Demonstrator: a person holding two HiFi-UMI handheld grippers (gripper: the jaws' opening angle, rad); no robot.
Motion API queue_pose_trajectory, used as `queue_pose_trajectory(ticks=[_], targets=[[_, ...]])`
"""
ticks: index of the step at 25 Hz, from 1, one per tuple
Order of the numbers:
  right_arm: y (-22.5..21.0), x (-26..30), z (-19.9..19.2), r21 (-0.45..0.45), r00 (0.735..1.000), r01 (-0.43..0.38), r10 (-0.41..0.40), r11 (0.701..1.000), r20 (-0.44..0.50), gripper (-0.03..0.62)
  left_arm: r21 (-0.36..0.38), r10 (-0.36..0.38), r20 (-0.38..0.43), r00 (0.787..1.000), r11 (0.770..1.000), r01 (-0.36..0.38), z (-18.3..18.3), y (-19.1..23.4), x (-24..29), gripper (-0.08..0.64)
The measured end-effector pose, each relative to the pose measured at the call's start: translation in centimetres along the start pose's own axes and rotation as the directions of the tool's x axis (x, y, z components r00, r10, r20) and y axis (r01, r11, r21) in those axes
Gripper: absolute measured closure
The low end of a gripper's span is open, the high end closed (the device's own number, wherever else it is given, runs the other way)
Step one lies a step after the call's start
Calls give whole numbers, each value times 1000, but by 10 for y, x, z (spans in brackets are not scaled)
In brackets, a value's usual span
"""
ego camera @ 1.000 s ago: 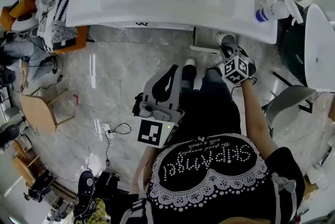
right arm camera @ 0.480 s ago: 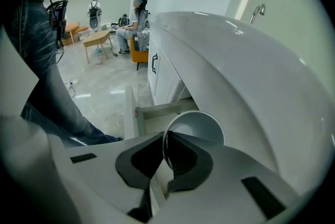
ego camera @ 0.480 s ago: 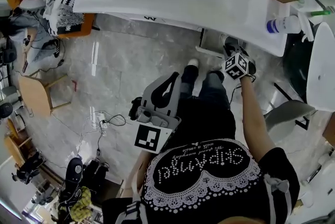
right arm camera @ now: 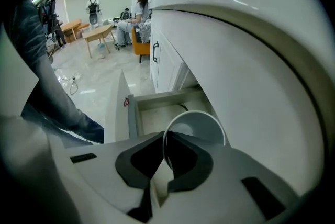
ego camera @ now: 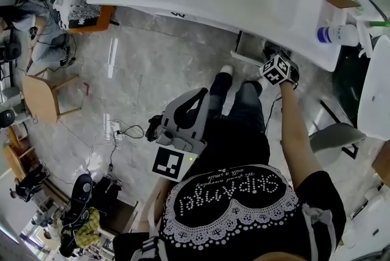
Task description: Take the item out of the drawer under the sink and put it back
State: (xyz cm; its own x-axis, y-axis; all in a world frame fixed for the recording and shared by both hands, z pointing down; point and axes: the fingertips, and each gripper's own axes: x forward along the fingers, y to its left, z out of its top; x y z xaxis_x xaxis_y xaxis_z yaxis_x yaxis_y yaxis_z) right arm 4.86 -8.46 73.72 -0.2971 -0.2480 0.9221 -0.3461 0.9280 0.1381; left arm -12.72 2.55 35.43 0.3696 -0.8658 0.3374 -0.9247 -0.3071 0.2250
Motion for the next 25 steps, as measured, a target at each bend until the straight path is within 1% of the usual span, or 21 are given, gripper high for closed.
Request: queue_pose_trajectory(ticks=[7,11,14,18,23,25], targets=[[-7,19,-3,-14,999,-20,19,1000,-30,569,-6,4,-35,999,1000,-5,-11,-5,-2,556],[-11,28,-5,-23,998,-23,22,999,-51,569,-24,29,-45,999,999,-30,-15,-1,-7,557],[-13,34,-2,-45,997,-37,33,998,-68,569,-28,46,-52,998,998,-47,-17,3,-8,557],[-9,42,-3,-85,993,-58,49,995,-107,568,-31,44,-53,998,998,-46,-17,4,-5,556],[-8,44,1,-78,993,-55,46,995,-109,568,-40,43,-62,997,998,-45,-17,6,-5,557],[-10,44,2,-85,994,-41,32,996,-107,568,-40,42,-60,997,998,-45,-16,8,-5,557]])
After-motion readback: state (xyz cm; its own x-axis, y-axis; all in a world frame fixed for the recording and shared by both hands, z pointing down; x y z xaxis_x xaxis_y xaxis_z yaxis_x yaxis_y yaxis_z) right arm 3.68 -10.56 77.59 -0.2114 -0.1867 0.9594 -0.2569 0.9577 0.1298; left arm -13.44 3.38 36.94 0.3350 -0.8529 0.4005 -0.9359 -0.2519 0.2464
